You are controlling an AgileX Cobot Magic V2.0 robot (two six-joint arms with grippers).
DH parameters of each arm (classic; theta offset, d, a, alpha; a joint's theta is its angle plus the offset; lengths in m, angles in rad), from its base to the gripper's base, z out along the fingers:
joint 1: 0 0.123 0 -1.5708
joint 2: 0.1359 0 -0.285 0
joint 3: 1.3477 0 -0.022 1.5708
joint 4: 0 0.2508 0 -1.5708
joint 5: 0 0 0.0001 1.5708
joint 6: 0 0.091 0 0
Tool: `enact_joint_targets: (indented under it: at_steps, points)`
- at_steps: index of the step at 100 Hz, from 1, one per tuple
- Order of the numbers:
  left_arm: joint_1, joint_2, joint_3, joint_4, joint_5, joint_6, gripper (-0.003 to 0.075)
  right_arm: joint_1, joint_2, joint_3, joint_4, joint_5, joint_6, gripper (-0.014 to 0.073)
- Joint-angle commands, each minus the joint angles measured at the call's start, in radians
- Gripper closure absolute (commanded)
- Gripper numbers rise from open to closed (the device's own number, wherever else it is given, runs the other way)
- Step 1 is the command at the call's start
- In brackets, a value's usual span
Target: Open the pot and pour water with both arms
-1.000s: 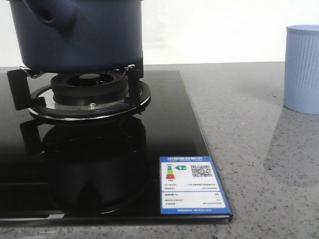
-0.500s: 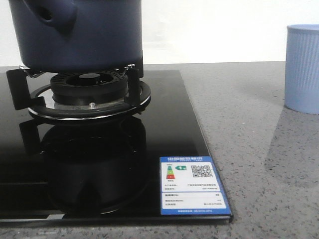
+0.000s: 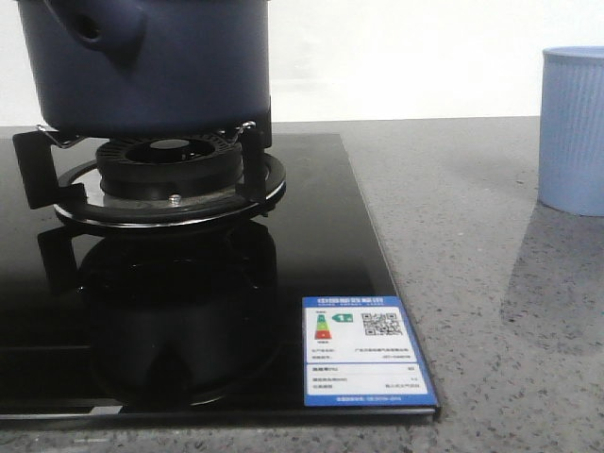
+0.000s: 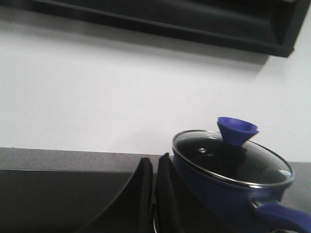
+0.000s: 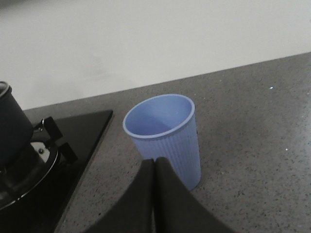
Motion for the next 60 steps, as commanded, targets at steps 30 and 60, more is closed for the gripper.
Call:
enact_joint_targets:
  at_steps: [30, 60]
  points:
    - [-0.206, 0.135, -0.097, -0.004, -0.02, 0.032, 0.0736, 0.182, 0.125, -0.151, -0.004, -0.006, -0.165, 0.0655]
    - [-0.273, 0.189, -0.118, -0.041, -0.038, 0.032, 0.0629, 0.216, 0.125, -0.151, -0.002, 0.0, -0.165, 0.0576]
